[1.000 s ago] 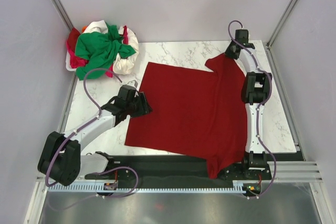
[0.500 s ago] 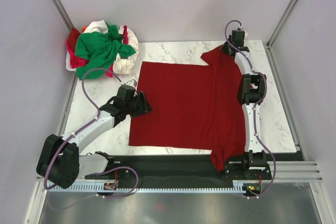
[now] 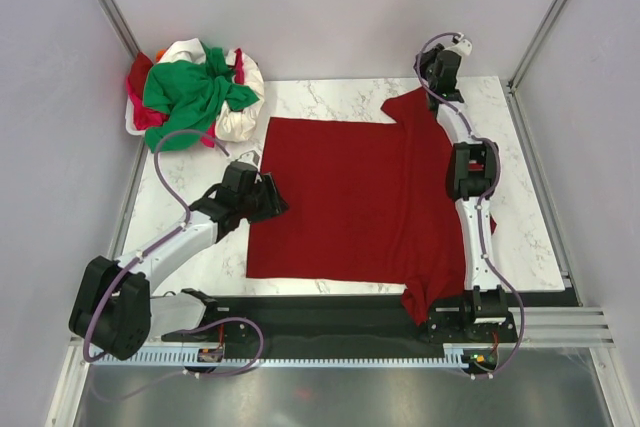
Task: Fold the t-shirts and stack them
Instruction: Flatten the tshirt out
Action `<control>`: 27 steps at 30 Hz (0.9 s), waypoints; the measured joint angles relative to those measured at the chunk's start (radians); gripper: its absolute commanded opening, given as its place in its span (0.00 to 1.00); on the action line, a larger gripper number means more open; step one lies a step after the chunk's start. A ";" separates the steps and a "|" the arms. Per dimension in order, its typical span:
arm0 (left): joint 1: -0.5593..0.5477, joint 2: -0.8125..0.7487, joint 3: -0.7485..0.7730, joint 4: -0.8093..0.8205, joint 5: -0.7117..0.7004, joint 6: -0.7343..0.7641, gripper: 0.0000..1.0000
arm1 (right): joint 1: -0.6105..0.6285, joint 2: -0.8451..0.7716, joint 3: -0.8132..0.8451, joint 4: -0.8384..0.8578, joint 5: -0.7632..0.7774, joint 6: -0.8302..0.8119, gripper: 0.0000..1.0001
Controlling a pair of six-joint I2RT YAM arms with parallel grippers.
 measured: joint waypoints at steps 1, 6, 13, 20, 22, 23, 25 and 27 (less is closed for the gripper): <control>0.000 -0.002 0.000 0.000 -0.002 -0.002 0.58 | 0.005 -0.025 -0.045 0.030 -0.001 -0.002 0.81; 0.000 -0.035 0.000 0.001 -0.003 -0.002 0.59 | 0.022 -0.295 -0.475 0.085 0.009 -0.038 0.98; 0.000 -0.078 0.001 0.004 -0.008 0.001 0.71 | 0.014 -0.642 -0.632 -0.105 0.116 -0.117 0.98; 0.025 0.177 0.206 0.011 -0.036 0.031 0.71 | -0.025 -0.877 -0.799 -0.344 0.185 -0.180 0.98; 0.036 0.281 0.324 0.013 -0.045 0.050 0.71 | -0.051 -0.892 -0.879 -0.389 0.171 -0.187 0.96; 0.043 0.339 0.389 0.020 -0.051 0.062 0.71 | -0.068 -0.888 -0.908 -0.411 0.155 -0.188 0.96; 0.061 0.447 0.521 0.035 -0.056 0.084 0.71 | -0.100 -0.866 -0.939 -0.467 0.127 -0.196 0.96; 0.080 0.549 0.645 0.037 -0.059 0.107 0.71 | -0.129 -0.829 -0.942 -0.506 0.099 -0.206 0.95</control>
